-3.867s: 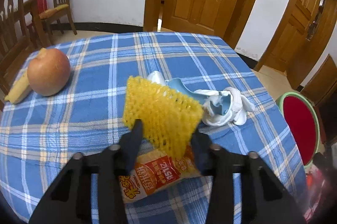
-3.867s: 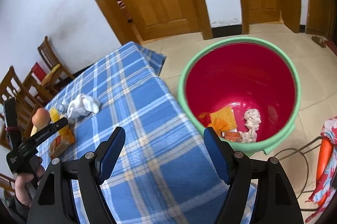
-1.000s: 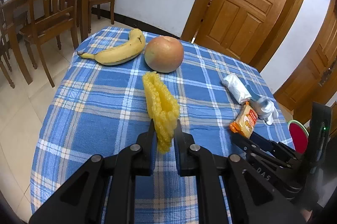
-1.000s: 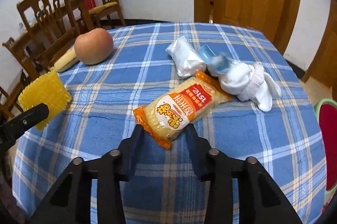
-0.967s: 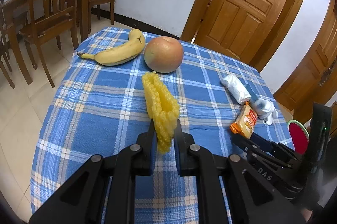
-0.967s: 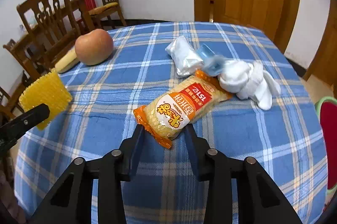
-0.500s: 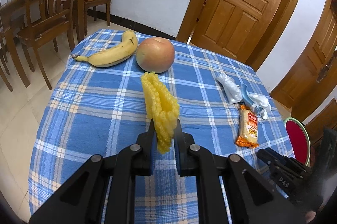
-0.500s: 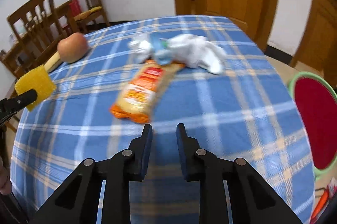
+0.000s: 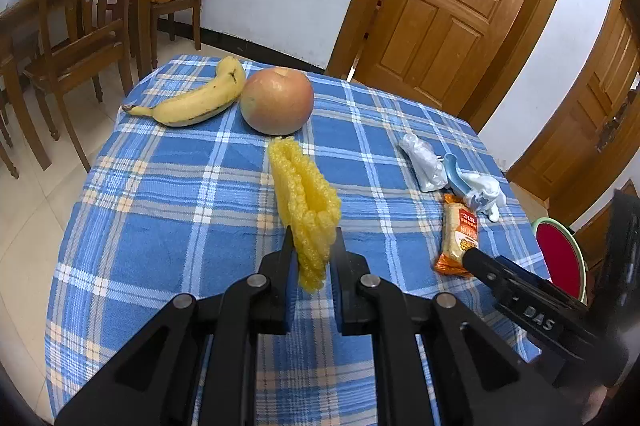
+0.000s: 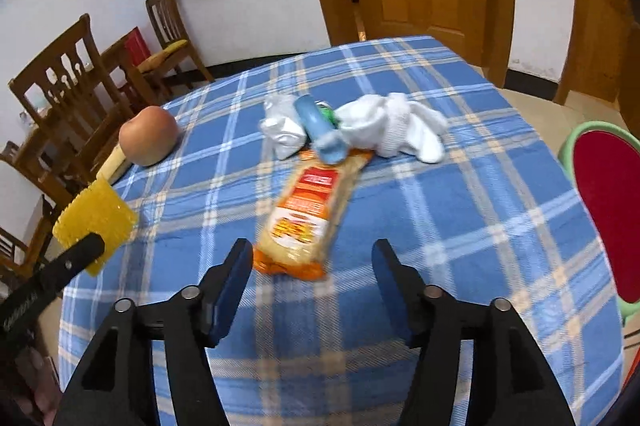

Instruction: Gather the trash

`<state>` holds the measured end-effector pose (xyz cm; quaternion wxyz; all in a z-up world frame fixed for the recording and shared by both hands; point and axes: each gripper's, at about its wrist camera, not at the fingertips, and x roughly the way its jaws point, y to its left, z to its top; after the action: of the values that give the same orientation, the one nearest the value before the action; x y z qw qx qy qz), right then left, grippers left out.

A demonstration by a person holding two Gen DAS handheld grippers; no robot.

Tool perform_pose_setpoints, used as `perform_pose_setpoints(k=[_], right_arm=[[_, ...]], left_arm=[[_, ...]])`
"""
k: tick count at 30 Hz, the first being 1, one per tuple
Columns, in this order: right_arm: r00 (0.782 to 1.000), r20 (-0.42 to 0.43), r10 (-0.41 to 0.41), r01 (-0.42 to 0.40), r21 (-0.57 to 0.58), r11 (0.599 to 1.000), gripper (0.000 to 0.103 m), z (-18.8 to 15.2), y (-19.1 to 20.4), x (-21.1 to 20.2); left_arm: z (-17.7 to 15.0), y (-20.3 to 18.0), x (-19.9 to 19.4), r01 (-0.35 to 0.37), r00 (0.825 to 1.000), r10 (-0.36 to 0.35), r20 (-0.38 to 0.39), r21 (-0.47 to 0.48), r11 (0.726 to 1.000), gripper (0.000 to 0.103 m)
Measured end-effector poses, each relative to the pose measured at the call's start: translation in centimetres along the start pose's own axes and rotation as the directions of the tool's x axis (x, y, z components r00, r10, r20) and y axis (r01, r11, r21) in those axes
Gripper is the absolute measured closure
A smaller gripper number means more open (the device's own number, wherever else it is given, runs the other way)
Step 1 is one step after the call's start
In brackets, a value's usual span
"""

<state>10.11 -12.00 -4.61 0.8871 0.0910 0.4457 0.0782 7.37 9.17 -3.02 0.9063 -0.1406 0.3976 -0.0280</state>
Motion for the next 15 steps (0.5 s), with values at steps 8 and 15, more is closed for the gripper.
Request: perform_pose_setpoints(k=[8, 15], right_arm=[[0.997, -0.004, -0.080, 0.080, -0.038, 0.996, 0.037, 0.5, 1.9, 2.8], [0.998, -0.006, -0.056, 0.056, -0.031, 0.998, 0.059, -0.2, 0.4, 1.9]], left_arm=[[-0.2, -0.3, 0.2, 0.016, 1.000, -0.016, -0.005, 0.009, 1.000, 0.090], [-0.4, -1.8, -0.3, 0.052, 0.999, -0.053, 0.005, 0.042, 0.998, 0.090]])
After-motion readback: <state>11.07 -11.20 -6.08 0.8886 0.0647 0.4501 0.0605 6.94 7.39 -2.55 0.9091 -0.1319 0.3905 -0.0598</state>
